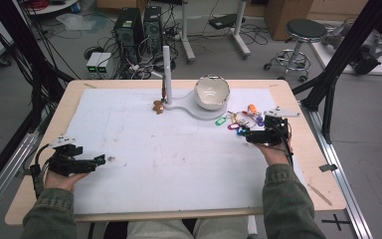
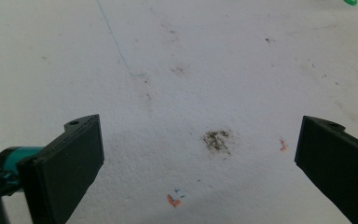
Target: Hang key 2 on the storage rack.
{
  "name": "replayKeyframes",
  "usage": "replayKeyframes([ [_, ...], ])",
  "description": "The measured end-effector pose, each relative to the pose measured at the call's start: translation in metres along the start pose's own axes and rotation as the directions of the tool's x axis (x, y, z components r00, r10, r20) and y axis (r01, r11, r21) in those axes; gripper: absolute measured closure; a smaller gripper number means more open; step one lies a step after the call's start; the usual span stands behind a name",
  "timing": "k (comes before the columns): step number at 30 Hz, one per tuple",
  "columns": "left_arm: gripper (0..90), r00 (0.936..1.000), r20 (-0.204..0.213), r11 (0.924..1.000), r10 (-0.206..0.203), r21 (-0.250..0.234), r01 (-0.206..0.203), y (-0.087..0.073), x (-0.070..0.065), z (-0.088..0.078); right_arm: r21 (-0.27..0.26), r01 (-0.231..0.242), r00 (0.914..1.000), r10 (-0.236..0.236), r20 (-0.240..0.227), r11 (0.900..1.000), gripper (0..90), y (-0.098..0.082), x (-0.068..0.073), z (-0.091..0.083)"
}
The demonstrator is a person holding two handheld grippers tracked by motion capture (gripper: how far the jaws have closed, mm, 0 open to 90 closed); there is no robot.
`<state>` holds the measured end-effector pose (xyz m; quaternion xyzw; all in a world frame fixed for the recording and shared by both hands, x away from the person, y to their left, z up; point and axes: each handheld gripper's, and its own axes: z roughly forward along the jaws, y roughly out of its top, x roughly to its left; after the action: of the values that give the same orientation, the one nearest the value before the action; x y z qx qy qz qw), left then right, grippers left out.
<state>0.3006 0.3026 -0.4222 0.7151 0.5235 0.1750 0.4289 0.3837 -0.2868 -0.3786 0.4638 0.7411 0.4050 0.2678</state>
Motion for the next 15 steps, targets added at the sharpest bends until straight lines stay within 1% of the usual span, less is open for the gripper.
replayKeyframes([
  [3, 1.7, 1.0000, 0.005, 1.0000, 0.005, 0.001, -0.005, 0.000, 0.001, -0.001, 0.023, 0.001, 1.0000, -0.001, 0.002, 1.000, 0.8, 0.006, -0.002, 0.006],
  [4, 1.6, 1.0000, 0.002, 1.0000, 0.000, -0.003, 0.000, 0.000, 0.001, -0.001, 0.032, 0.004, 1.0000, -0.004, 0.004, 0.999, 0.8, 0.008, -0.003, 0.007],
  [9, 1.7, 1.0000, -0.003, 1.0000, -0.002, -0.001, 0.002, 0.000, 0.002, -0.001, 0.063, 0.015, 0.9999, -0.015, -0.002, 0.998, 0.8, 0.015, -0.005, 0.015],
  [13, 1.7, 1.0000, -0.004, 1.0000, -0.006, 0.002, 0.006, 0.000, 0.002, -0.001, 0.081, -0.003, 1.0000, 0.003, -0.004, 0.997, 0.8, 0.014, -0.009, 0.023],
  [15, 1.7, 1.0000, -0.003, 1.0000, -0.007, 0.001, 0.007, 0.000, 0.002, -0.001, 0.094, -0.003, 1.0000, 0.004, -0.003, 0.996, 0.8, 0.014, -0.010, 0.027],
])
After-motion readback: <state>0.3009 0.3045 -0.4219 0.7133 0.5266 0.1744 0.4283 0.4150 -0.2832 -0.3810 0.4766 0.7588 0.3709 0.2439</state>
